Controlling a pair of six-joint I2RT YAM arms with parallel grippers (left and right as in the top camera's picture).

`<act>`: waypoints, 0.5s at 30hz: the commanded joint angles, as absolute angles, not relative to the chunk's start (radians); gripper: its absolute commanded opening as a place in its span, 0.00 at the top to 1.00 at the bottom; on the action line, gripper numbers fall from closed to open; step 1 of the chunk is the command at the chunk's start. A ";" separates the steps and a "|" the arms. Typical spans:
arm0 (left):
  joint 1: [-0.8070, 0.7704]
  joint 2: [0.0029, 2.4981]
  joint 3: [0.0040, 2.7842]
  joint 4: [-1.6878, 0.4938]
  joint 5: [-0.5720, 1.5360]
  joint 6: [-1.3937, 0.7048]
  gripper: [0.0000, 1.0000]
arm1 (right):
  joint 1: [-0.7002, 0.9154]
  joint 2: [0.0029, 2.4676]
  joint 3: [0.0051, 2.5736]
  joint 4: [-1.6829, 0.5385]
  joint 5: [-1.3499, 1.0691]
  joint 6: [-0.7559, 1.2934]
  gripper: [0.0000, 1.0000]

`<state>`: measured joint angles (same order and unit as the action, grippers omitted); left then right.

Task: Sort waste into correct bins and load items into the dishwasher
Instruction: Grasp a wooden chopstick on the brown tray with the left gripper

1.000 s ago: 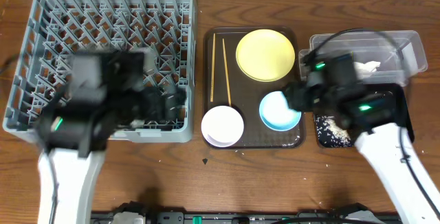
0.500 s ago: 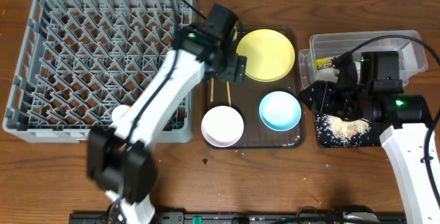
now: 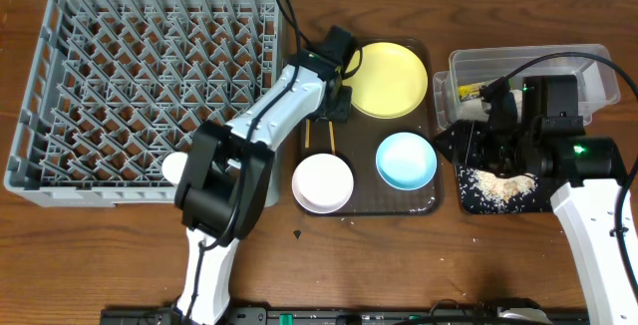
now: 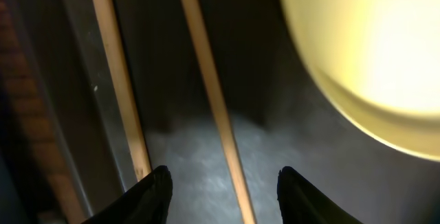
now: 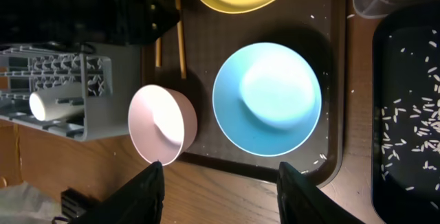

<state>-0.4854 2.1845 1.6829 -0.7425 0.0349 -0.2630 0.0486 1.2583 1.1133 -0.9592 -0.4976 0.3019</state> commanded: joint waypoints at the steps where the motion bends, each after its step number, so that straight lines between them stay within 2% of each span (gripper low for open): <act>1: -0.483 2.218 1.697 -0.731 -0.011 -0.273 0.54 | 0.041 1.247 1.129 -0.962 -0.497 0.283 0.50; 5: -0.484 2.245 1.697 -0.729 -0.008 -0.322 0.69 | 0.041 1.247 1.129 -0.962 -0.497 0.283 0.50; 9: -0.484 2.262 1.692 -0.728 -0.008 -0.339 0.76 | 0.041 1.247 1.129 -0.962 -0.498 0.283 0.51; 15: -0.484 2.269 1.678 -0.744 -0.009 -0.339 0.92 | 0.041 1.247 1.129 -0.964 -0.498 0.283 0.55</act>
<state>-0.4858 2.2349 1.6833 -0.7330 0.0074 -0.3351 0.0486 1.2583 1.1133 -0.9611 -0.4976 0.3016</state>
